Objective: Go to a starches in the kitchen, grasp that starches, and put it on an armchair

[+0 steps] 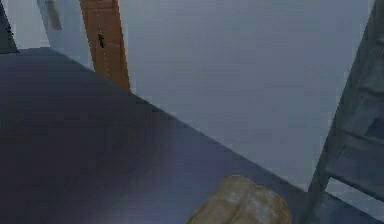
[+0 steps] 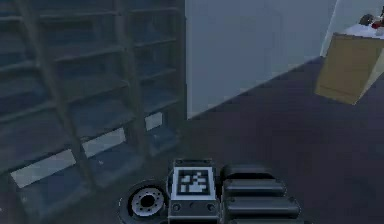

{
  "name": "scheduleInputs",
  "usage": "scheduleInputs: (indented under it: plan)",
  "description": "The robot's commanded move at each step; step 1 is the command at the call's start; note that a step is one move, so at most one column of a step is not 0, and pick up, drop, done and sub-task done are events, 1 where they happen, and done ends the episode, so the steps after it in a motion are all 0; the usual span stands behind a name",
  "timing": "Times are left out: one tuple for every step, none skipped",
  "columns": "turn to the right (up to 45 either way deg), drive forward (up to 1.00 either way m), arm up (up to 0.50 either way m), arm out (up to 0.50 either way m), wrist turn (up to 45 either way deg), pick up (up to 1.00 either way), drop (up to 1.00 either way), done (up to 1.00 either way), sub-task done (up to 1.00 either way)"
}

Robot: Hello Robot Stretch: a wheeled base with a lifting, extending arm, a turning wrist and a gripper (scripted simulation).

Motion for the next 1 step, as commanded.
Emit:
scheduleInputs:
  plan:
    - [45.0,0.0,0.0,0.0,0.0,0.0,0.0,0.0,0.0]
